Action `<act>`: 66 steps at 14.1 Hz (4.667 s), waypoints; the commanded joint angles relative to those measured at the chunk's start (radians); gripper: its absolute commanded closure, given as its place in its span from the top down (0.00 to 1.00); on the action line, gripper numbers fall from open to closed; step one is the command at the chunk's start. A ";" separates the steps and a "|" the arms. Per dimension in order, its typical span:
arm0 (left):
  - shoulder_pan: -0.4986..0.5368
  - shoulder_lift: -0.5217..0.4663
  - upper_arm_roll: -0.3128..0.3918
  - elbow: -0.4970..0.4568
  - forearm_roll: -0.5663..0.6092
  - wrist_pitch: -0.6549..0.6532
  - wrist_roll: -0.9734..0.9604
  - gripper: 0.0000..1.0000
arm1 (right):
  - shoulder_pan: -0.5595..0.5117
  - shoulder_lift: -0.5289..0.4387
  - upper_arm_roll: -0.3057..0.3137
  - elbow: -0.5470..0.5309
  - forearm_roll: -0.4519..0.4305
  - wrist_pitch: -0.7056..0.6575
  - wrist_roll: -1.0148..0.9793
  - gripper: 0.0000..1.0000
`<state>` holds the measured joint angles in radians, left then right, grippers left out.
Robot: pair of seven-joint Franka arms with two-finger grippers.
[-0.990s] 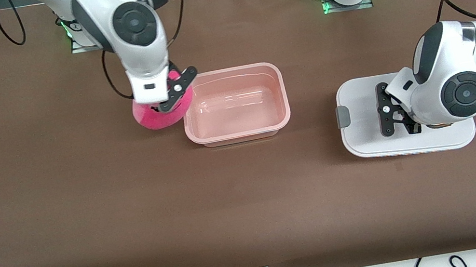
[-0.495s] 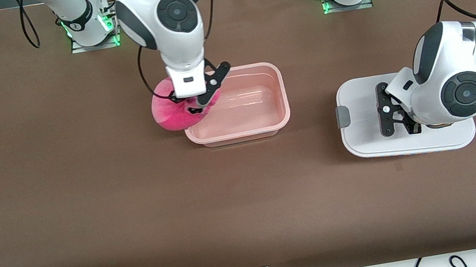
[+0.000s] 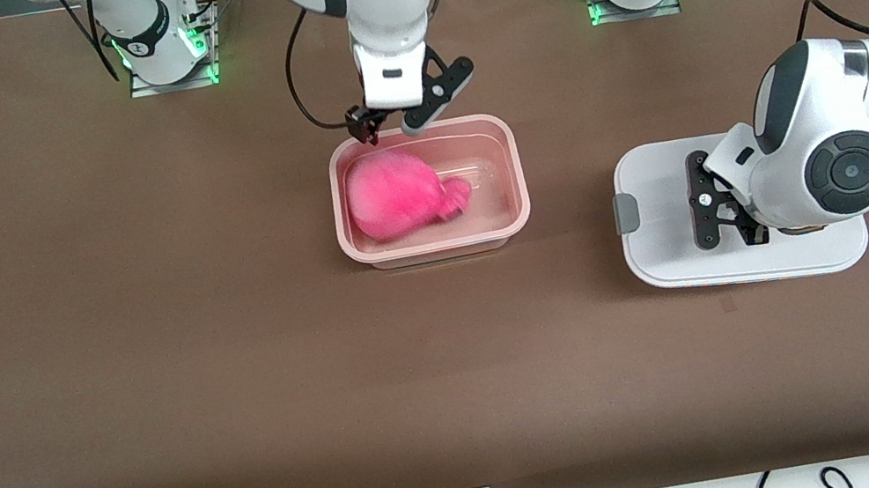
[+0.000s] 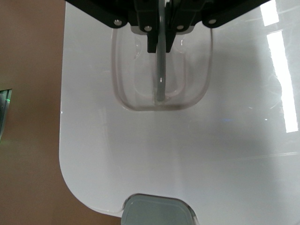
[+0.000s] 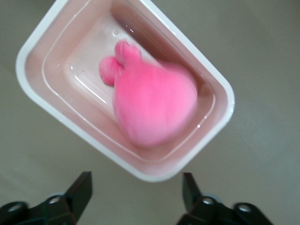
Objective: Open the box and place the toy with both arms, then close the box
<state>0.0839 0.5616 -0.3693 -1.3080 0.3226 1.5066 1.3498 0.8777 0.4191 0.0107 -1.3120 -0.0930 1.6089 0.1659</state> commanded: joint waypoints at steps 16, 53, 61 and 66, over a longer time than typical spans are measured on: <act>-0.430 0.038 -0.039 0.094 -0.310 -0.023 -0.553 0.00 | -0.132 -0.098 -0.686 0.037 0.123 -0.195 -0.161 1.00; -0.566 0.201 -0.037 0.092 -0.258 0.284 -0.612 0.00 | -0.836 -0.355 -0.049 -0.115 0.099 -0.282 -0.059 1.00; -0.552 0.169 -0.040 0.093 -0.270 0.256 -0.635 1.00 | -0.836 -0.355 -0.049 -0.115 0.099 -0.282 -0.060 1.00; -0.523 0.020 -0.037 0.105 -0.272 0.045 -0.991 1.00 | -0.836 -0.355 -0.048 -0.115 0.101 -0.282 -0.060 1.00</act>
<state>-0.4540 0.6713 -0.4072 -1.1900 0.0410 1.6316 0.5081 0.0437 0.0669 -0.0429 -1.4293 0.0067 1.3244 0.0925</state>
